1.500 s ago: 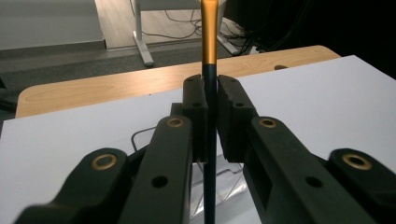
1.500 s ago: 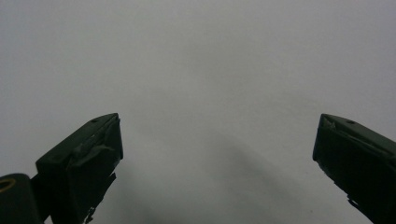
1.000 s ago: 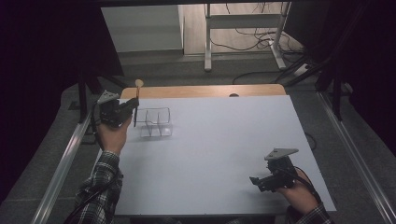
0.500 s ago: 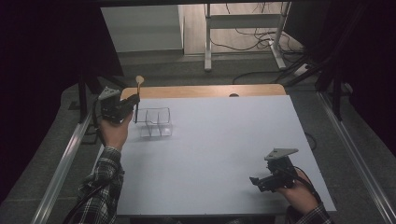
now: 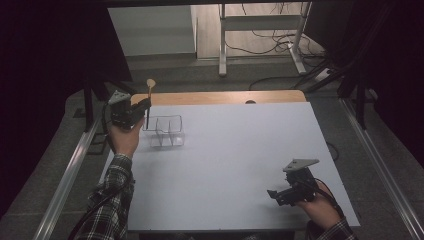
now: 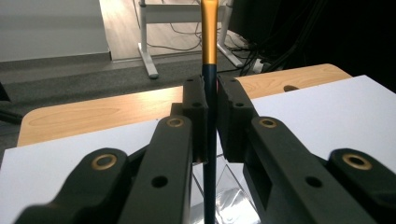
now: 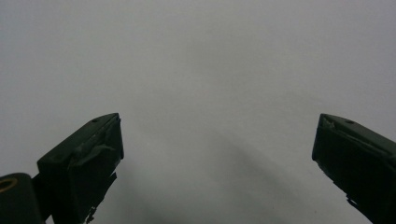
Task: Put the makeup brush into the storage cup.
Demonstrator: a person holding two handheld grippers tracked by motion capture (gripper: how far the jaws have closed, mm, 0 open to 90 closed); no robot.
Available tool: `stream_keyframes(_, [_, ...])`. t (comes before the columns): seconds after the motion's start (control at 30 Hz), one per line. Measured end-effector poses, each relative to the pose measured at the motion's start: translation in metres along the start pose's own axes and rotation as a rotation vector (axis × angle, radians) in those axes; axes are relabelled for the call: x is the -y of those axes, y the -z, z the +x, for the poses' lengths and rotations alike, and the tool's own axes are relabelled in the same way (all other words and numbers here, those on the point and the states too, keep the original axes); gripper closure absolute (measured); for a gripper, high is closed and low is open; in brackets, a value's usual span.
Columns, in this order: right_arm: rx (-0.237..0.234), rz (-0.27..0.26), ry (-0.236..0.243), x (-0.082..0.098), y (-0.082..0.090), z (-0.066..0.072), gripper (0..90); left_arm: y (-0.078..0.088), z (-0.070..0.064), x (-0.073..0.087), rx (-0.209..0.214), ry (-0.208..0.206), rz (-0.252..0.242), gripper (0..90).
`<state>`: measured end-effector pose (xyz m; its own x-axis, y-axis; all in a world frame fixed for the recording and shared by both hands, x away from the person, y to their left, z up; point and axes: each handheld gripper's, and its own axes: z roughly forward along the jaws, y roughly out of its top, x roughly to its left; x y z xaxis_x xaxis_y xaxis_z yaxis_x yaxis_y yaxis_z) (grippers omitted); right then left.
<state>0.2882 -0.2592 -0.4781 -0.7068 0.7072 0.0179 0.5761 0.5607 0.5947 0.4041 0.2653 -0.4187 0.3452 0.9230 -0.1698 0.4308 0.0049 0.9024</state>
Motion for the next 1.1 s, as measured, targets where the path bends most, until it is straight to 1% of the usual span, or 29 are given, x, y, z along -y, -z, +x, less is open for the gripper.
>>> stream_keyframes(0.33, [-0.002,0.000,0.000,0.000,0.000,0.000,2.0,-0.009,-0.001,-0.001,0.004,0.004,-0.007,83.5])
stream_keyframes(0.57, [-0.004,0.000,0.003,0.000,0.000,0.000,2.1,-0.012,0.001,-0.003,-0.014,-0.005,-0.005,83.5])
stream_keyframes(0.73, [-0.006,0.004,0.000,0.000,-0.001,0.001,2.3,-0.014,0.003,0.001,-0.025,-0.007,-0.004,83.5])
stream_keyframes(0.8, [-0.007,0.005,0.002,0.000,-0.001,0.001,2.3,-0.015,0.004,0.002,-0.023,-0.002,-0.005,83.5])
stream_keyframes(1.1, [-0.009,0.007,0.003,0.000,-0.001,0.001,2.3,-0.019,0.005,0.009,-0.036,-0.012,0.000,83.5])
